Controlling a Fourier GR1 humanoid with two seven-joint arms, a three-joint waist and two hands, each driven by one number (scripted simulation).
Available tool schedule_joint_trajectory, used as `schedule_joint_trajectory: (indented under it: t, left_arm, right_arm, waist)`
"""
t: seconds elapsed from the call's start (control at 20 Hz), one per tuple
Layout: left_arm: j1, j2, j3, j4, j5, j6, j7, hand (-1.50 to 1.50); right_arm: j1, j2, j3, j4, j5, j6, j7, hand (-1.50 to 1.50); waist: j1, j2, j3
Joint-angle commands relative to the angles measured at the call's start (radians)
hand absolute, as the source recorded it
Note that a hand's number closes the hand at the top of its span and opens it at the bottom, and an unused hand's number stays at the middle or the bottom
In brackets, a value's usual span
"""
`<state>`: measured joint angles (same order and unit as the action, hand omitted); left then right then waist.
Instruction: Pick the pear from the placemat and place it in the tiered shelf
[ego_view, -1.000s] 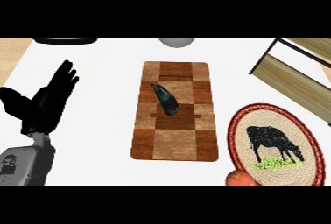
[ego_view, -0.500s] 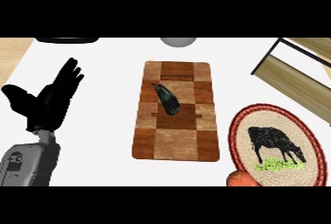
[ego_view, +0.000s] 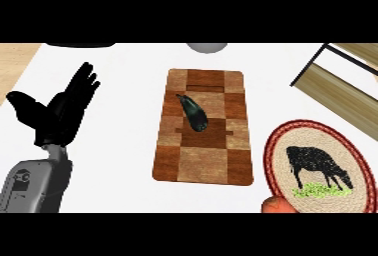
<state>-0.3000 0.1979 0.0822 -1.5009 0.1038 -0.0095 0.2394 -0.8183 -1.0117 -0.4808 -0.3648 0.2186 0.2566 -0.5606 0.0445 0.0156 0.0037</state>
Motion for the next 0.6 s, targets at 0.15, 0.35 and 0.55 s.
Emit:
schedule_joint_trajectory:
  t: [0.15, 0.35, 0.55]
  left_arm:
    - [0.032, -0.004, 0.002, -0.035, 0.009, -0.006, 0.000, 0.00]
    - [0.000, -0.024, -0.018, -0.002, -0.022, 0.020, -0.005, 0.00]
    - [0.001, -0.015, -0.009, -0.021, -0.010, 0.014, 0.014, 0.00]
  right_arm:
    - [-0.041, -0.106, -0.025, 0.117, -0.007, 0.122, -0.040, -1.50]
    - [-0.037, -0.167, -0.009, 0.178, -0.007, 0.354, 0.027, -1.50]
    - [-0.036, -0.245, -0.031, 0.199, -0.019, 0.407, 0.037, -1.50]
  waist:
    - [0.004, 0.001, 0.001]
    - [-0.003, 0.007, 0.002]
    - [0.004, 0.005, 0.003]
